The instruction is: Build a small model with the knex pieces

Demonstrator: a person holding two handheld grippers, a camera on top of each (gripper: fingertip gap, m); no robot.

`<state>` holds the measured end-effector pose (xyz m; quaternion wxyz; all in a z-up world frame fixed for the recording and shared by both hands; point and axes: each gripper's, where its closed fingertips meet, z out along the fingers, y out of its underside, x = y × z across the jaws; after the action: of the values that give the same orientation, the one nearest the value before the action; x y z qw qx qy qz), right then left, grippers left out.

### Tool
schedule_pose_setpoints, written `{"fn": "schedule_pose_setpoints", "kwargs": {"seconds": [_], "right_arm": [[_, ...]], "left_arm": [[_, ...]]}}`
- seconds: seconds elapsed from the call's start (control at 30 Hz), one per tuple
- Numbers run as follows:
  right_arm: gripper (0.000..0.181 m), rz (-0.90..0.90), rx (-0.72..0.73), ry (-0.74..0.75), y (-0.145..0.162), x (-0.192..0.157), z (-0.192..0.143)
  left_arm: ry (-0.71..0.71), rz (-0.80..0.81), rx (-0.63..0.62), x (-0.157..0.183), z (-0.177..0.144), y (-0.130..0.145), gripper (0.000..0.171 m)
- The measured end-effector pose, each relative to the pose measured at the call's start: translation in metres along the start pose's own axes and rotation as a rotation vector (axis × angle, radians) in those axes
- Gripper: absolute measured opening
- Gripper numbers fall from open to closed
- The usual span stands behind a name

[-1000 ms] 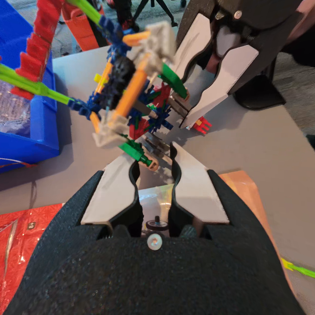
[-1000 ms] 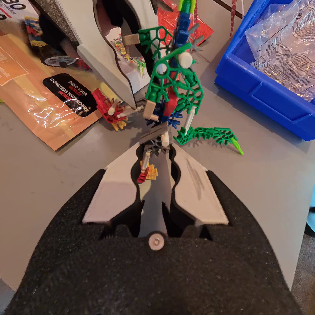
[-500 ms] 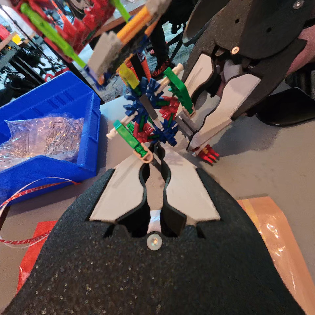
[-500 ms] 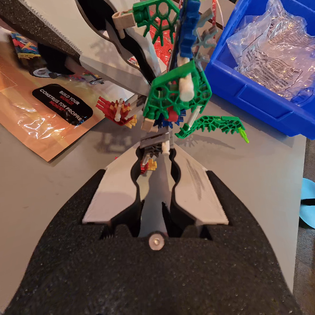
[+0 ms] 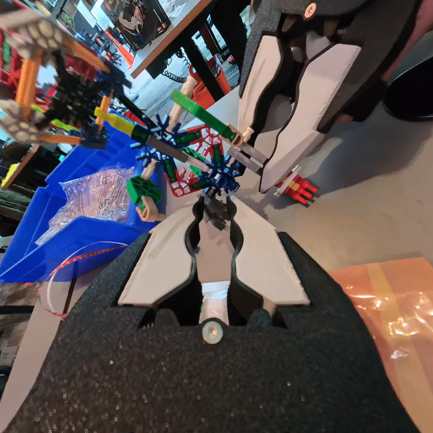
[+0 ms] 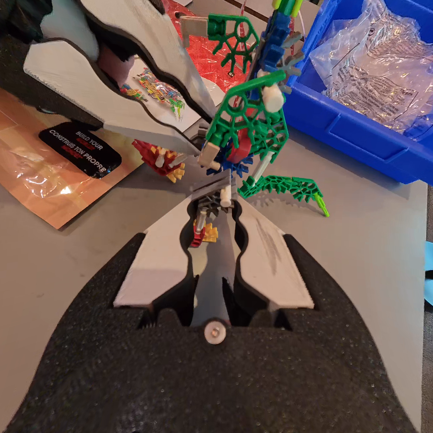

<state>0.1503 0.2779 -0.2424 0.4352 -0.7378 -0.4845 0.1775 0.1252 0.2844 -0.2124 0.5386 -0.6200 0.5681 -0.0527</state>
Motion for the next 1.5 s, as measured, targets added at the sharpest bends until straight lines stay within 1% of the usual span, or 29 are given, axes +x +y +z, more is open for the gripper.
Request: {"fn": "schedule_pose_setpoints", "kwargs": {"seconds": [0.07,0.17,0.23,0.27,0.33,0.37,0.4,0.47,0.53,0.57,0.63,0.67,0.73,0.8,0.9,0.97,1.03,1.1,1.13,1.23,1.37,1.4,1.5], "right_arm": [[0.027,-0.007,-0.001,0.006,0.001,0.001,-0.001],[0.027,-0.008,0.002,0.005,0.002,0.001,-0.002],[0.026,-0.012,0.007,0.005,0.001,0.001,-0.002],[0.026,-0.016,0.009,0.008,0.001,0.001,-0.002],[0.024,-0.022,0.012,0.016,0.001,0.002,-0.003],[0.022,-0.022,0.019,0.018,0.001,0.002,-0.004],[0.022,-0.019,0.025,0.012,0.0,0.002,-0.004],[0.022,-0.007,0.023,0.007,0.001,0.003,-0.005],[0.022,-0.014,0.018,0.013,0.002,0.004,-0.005],[0.022,-0.018,0.019,0.017,0.002,0.005,-0.005],[0.022,-0.015,0.028,0.023,0.001,0.006,-0.006],[0.022,-0.013,0.033,0.027,0.0,0.007,-0.006],[0.022,-0.009,0.041,0.031,-0.002,0.009,-0.006],[0.023,-0.016,0.046,0.022,-0.004,0.007,-0.004],[0.022,-0.032,0.045,0.029,-0.005,0.004,-0.002],[0.022,-0.031,0.047,0.031,-0.006,0.005,-0.002],[0.022,-0.041,0.052,0.033,-0.006,0.004,-0.002],[0.022,-0.053,0.055,0.045,-0.007,0.004,-0.002],[0.022,-0.058,0.053,0.045,-0.006,0.003,-0.002],[0.022,-0.066,0.067,0.057,-0.009,0.003,-0.002],[0.022,-0.082,0.084,0.074,-0.011,0.003,-0.004],[0.022,-0.075,0.094,0.074,-0.012,0.003,-0.004],[0.022,-0.071,0.12,0.065,-0.016,0.003,-0.007]], "left_arm": [[-0.02,0.013,0.007,-0.004,-0.007,0.0,0.019],[-0.017,-0.059,-0.031,-0.011,-0.012,0.013,0.024],[0.069,-0.127,-0.09,-0.003,-0.01,0.025,0.029],[0.113,-0.173,-0.124,0.001,-0.007,0.03,0.035],[0.168,-0.241,-0.13,0.003,-0.002,0.033,0.031],[0.204,-0.286,-0.135,0.003,-0.001,0.034,0.032],[0.213,-0.311,-0.142,0.0,0.002,0.036,0.039],[0.246,-0.343,-0.134,0.001,0.004,0.035,0.04],[0.238,-0.341,-0.094,-0.002,0.004,0.029,0.036],[0.241,-0.334,-0.087,-0.001,0.004,0.028,0.032],[0.21,-0.316,-0.082,-0.003,0.004,0.026,0.033],[0.198,-0.308,-0.069,-0.004,0.004,0.024,0.029],[0.174,-0.301,-0.024,-0.006,0.002,0.014,0.027],[0.138,-0.295,0.049,-0.012,-0.001,-0.001,0.023],[0.097,-0.217,0.012,-0.012,0.002,-0.001,0.023],[0.074,-0.207,0.002,-0.012,0.002,0.0,0.025],[0.041,-0.215,0.025,-0.019,0.0,-0.003,0.026],[0.035,-0.23,0.014,-0.021,-0.001,-0.003,0.023],[0.016,-0.25,0.007,-0.024,0.0,-0.003,0.031],[0.007,-0.273,0.01,-0.026,0.003,-0.003,0.033],[0.027,-0.348,0.019,-0.026,0.004,-0.003,0.036],[0.035,-0.367,0.03,-0.027,0.004,-0.005,0.036],[0.086,-0.414,0.078,-0.024,0.002,-0.011,0.028]]}}
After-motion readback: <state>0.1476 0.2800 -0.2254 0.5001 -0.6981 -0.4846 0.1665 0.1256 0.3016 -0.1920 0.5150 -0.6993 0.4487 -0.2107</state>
